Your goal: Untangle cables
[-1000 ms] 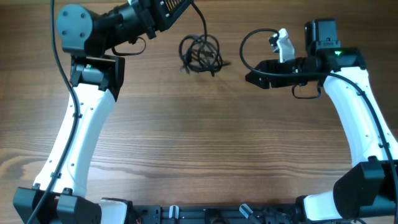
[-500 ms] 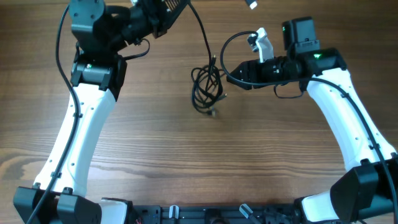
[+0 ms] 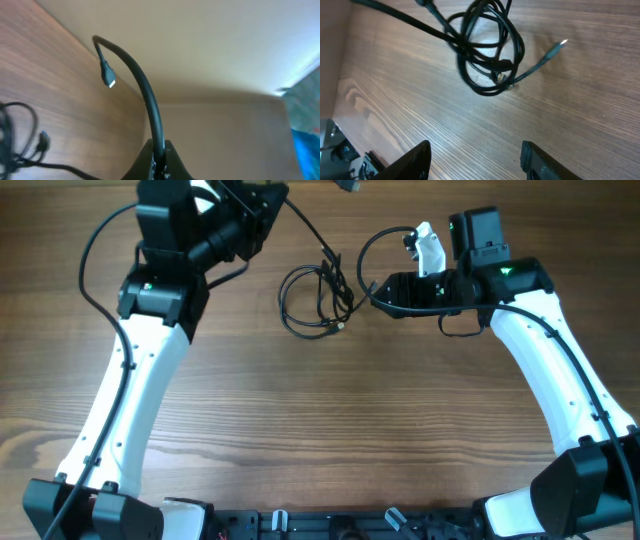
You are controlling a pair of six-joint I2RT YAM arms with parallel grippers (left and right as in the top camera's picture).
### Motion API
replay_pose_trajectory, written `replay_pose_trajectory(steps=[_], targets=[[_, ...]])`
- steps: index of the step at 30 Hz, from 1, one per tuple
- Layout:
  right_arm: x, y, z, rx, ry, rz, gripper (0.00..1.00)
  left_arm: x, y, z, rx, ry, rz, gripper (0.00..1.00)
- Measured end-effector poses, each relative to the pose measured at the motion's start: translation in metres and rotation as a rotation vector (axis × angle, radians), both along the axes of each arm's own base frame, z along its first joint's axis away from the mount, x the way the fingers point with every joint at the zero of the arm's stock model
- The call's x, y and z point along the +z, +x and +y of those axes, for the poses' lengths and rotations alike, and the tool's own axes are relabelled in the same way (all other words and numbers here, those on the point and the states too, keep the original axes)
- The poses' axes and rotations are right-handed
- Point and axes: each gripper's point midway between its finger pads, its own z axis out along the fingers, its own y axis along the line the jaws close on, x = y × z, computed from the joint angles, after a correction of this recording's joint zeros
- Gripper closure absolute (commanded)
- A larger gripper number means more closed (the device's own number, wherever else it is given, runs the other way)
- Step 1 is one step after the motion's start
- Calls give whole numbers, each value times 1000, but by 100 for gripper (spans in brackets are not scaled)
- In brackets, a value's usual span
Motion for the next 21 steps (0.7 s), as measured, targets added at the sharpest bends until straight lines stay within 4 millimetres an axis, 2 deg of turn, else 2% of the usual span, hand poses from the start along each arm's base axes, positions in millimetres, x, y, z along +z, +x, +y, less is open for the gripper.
replay_pose_trajectory(steps=[3,6,7,9,12,15,16,17,19,21], targets=[[0,0,0,-7,0,5,46,-28,-12,-26,-30,117,42,96],[-1,-1,-1,-15,1,18,45,-72,-26,-60,-83,252,116,91],[-2,-3,-2,-19,1,28,45,-94,-32,-78,-116,305,144,90],[-1,-5,-5,-29,-1,42,42,-119,-38,-100,-156,358,170,90],[21,-3,-21,-76,9,7,39,-153,-50,-129,-213,420,206,90],[69,0,-48,-147,28,-121,36,-192,-73,-162,-300,488,249,84],[80,-2,-54,-166,30,-150,36,-202,-82,-171,-337,517,254,71],[90,-3,-62,-188,29,-180,36,-212,-92,-180,-377,553,249,49],[99,-4,-72,-216,26,-206,36,-229,-115,-196,-473,632,222,22],[99,-4,-77,-230,18,-205,36,-242,-143,-210,-603,726,167,3]])
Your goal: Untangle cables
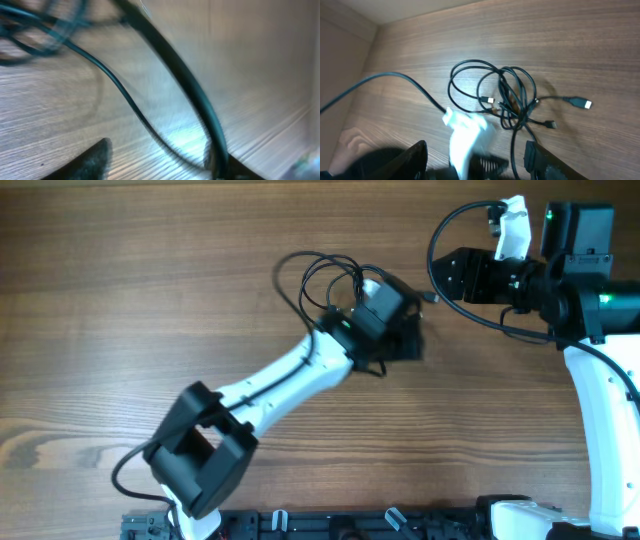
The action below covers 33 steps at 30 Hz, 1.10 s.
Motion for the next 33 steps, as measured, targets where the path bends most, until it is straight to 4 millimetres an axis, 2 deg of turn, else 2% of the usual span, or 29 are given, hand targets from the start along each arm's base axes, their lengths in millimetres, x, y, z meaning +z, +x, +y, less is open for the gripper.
replay_pose_trajectory(steps=[2,5,8,10,15,16,19,22,23,25,26,30,33], targets=[[-1,0,0,-2,-2,3,35,-5,-19,-7,-117,49,-39,0],[-1,0,-1,-2,-3,2,35,-6,-21,-8,-194,81,-92,0],[-1,0,-1,-3,-3,2,34,-4,-9,2,-188,92,-116,0],[-1,1,-1,-4,-5,2,34,10,10,17,-150,83,-149,0],[-2,2,-4,-19,-21,2,32,77,46,56,-51,13,-280,0],[-2,2,-5,-21,-24,1,32,84,51,62,-33,6,-294,0],[-3,2,-5,-22,-26,1,31,85,65,78,16,10,-295,4],[-3,2,-6,-24,-28,2,31,85,80,97,100,9,-277,14],[-3,2,-6,-24,-28,2,31,84,87,105,138,10,-268,20],[-4,2,-6,-25,-29,3,31,79,95,115,192,10,-246,24],[-4,3,-6,-27,-31,5,31,70,103,119,221,10,-233,28],[-11,4,-7,-29,-35,26,31,19,124,108,243,24,-186,32],[-17,5,-7,-30,-38,48,31,-14,129,103,245,40,-149,30]])
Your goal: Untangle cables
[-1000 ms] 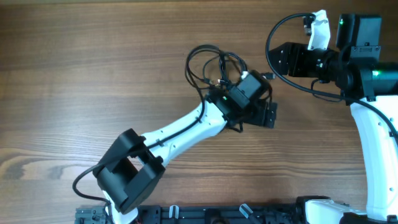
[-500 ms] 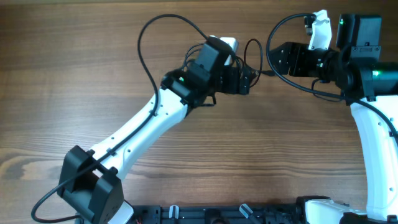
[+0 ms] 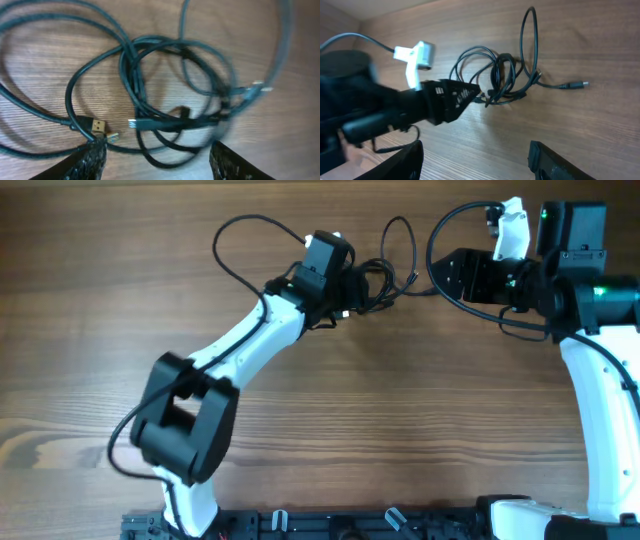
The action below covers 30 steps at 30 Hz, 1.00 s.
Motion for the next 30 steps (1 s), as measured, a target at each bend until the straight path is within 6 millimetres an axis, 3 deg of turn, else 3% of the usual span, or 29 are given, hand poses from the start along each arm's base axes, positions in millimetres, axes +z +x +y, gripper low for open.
replay_pose_trajectory(steps=[2,5,11,14,20,26,30], targets=[[-3,0,0,0,-1,13,31,-17,-1,0,1,14,32,28],[-6,1,0,0,-1,22,31,-21,3,-3,-4,7,21,26],[-11,3,-1,-2,-4,38,31,14,27,-33,-92,-123,-155,23],[-12,3,-1,-2,-4,39,31,24,23,-49,-173,-146,-204,23],[-12,2,-1,-2,-4,40,31,7,8,-71,-230,-65,-234,43],[-13,0,-1,-2,-4,51,31,-19,16,-58,-167,42,-235,47],[-13,0,-1,-2,-4,51,31,-21,17,-56,-155,57,-235,54]])
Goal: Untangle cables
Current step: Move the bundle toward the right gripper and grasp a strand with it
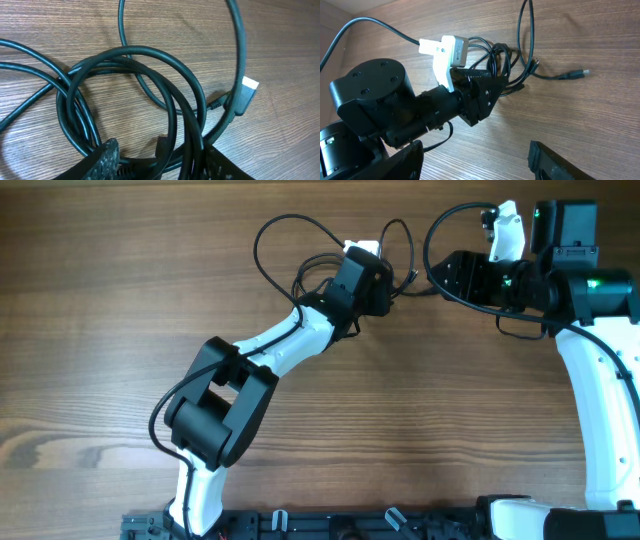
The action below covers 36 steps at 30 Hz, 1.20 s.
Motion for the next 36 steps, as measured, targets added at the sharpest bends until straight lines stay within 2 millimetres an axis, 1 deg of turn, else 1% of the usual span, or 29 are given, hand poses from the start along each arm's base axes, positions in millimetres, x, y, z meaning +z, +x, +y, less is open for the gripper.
replay_pose_trajectory(steps=[1,3,7,9,10,12,13,15,17,19,21,25,26,28,31,34,36], targets=[[0,0,0,0,0,0,31,0,0,0,2,2,-1,61],[0,0,0,0,0,0,31,0,0,1,0,5,-3,96],[1,2,0,0,0,-11,31,-6,-4,4,-1,29,25,96],[4,5,0,5,-2,-31,31,-9,-11,5,-18,38,55,96],[5,7,1,8,-3,-43,31,-8,-15,4,-37,36,71,96],[8,10,3,22,-8,-68,32,2,-26,3,-96,11,102,96],[9,11,5,30,-9,-76,32,11,-30,1,-127,-11,110,96],[9,11,8,41,-10,-83,34,39,-42,-1,-194,-75,125,96],[5,13,10,53,-7,-73,37,69,-53,-2,-249,-139,127,96],[-3,15,15,92,5,-59,40,103,-68,0,-313,-213,130,96],[-10,16,23,155,30,-52,42,119,-78,3,-354,-256,148,96],[-6,13,35,241,73,-83,43,111,-93,8,-374,-263,239,96],[-4,13,37,255,83,-91,44,111,-95,8,-379,-267,247,96],[-2,12,39,273,91,-103,48,112,-96,7,-385,-271,249,96],[-1,11,43,283,97,-107,50,112,-96,7,-387,-273,251,96],[-6,9,56,317,104,-91,55,112,-96,7,-387,-273,251,96],[-16,10,69,338,114,-59,64,112,-96,7,-387,-273,251,96]])
